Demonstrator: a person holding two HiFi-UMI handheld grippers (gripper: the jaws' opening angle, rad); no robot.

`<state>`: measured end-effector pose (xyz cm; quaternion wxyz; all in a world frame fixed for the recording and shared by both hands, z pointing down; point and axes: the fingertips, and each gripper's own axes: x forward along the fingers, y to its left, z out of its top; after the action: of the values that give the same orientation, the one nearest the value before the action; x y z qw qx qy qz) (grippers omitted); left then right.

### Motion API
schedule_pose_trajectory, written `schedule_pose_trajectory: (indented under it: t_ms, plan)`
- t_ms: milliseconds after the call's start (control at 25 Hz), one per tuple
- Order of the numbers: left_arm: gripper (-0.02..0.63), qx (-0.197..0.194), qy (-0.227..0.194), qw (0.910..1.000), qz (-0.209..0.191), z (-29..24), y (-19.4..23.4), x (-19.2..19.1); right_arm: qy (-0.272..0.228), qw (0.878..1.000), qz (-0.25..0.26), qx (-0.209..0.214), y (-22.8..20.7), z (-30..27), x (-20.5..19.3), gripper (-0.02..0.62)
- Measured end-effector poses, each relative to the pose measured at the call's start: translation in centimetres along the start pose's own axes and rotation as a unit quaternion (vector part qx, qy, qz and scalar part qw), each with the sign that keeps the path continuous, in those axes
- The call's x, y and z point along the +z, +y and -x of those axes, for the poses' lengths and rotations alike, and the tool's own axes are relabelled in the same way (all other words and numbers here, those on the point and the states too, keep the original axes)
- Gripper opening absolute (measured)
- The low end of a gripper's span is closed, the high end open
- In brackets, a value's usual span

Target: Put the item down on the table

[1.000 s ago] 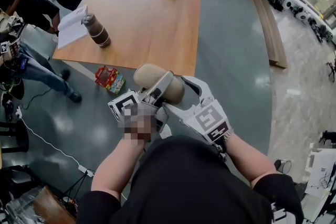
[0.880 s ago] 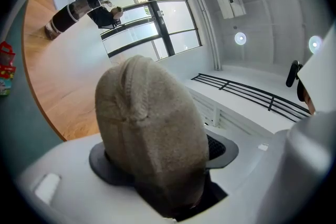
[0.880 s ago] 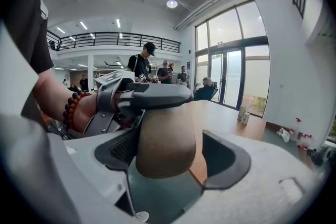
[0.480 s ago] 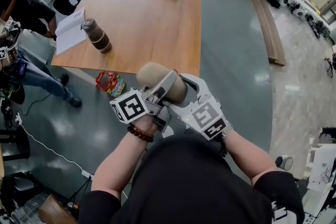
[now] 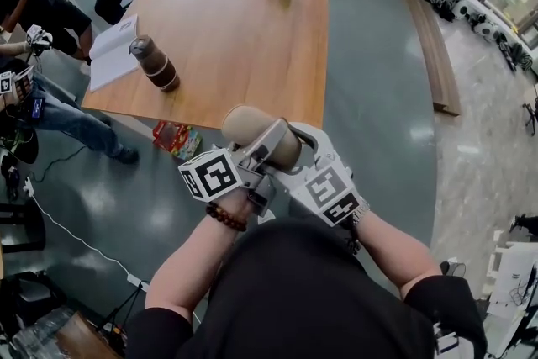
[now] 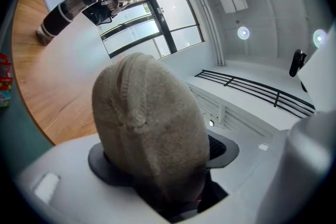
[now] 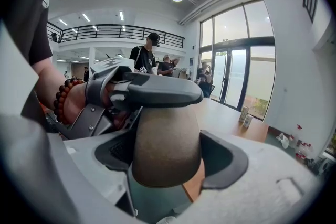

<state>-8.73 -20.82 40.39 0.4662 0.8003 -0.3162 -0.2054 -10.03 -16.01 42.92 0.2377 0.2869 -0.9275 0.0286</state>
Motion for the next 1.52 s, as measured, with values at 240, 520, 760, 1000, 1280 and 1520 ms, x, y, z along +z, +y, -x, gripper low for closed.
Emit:
schedule_pose_trajectory:
  t_ms: [240,520,760,1000,1280,1520]
  plan:
    - [0.383,0.019,0.002,0.9995,-0.024,-1.7,0.9,0.9,-0.019,1.0,-0.009,0.015,-1.9,-0.6,0.0,0.348]
    - [0.446,0.039,-0.002,0.9987,-0.032,-3.9,2.1,1.6,-0.034,0.999,-0.021,0.019,-5.5,-0.9,-0.4,0.344]
    - [0.451,0.07,-0.019,0.9965,-0.041,-4.8,3.7,2.5,-0.033,0.999,-0.03,0.024,-9.0,-1.6,-1.4,0.344]
    - [0.43,0.111,-0.035,0.9917,-0.055,-5.7,5.8,3.6,-0.025,0.999,-0.036,0.024,-13.3,-3.0,-2.2,0.344]
    - [0.344,0.157,-0.04,0.9829,-0.088,-7.4,7.5,4.4,-0.002,0.999,-0.04,0.021,-18.5,-5.1,-4.2,0.344]
    - [0.257,0.191,-0.037,0.9741,-0.116,-8.6,8.7,4.5,0.022,0.998,-0.049,0.026,-21.9,-7.8,-6.1,0.344]
